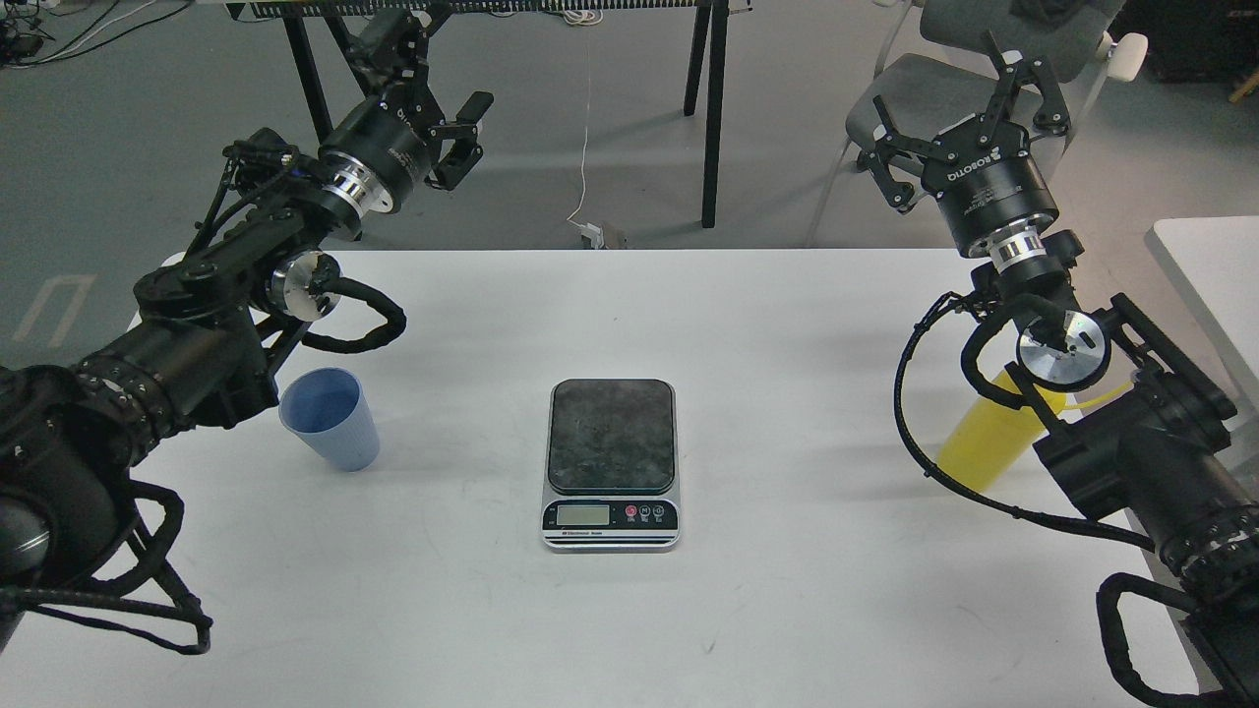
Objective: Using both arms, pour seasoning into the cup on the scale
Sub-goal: 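Move the left gripper up and over toward the blue cup, then lower the left gripper onto the blue cup and grasp it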
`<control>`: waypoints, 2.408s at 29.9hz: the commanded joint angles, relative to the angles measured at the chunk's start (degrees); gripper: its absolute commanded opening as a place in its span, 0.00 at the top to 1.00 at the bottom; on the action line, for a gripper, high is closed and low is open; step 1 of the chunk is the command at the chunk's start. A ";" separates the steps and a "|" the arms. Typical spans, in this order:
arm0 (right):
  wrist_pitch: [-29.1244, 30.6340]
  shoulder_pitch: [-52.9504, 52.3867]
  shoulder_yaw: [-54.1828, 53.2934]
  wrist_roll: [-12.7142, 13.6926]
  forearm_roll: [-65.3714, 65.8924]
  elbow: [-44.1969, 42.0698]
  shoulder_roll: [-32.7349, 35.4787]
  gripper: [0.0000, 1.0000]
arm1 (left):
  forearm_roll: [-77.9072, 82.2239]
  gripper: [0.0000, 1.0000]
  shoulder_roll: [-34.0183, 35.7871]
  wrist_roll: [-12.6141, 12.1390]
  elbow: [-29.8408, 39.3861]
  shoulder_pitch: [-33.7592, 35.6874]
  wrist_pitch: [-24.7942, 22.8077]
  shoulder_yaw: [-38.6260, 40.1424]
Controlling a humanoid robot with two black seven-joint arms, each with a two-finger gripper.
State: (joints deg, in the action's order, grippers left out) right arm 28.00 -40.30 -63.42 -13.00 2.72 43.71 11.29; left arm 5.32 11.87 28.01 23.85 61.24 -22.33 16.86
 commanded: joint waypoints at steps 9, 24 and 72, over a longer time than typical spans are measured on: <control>0.00 0.48 0.40 0.00 0.00 0.05 0.31 0.01 | 0.48 0.04 0.96 -0.01 0.15 -0.07 -2.54 0.01; 0.00 0.83 0.40 -0.09 0.00 0.05 0.40 0.01 | 29.89 0.02 8.42 -0.01 0.23 5.55 -5.67 -11.05; 0.00 2.50 0.66 -0.09 0.00 1.46 1.10 0.01 | 94.00 0.08 31.81 -0.01 25.20 3.89 -1.84 -27.58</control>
State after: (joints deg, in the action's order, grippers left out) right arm 28.00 -37.75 -62.75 -13.10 2.73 45.05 12.40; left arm 99.40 43.61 28.00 49.84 66.09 -25.04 -10.73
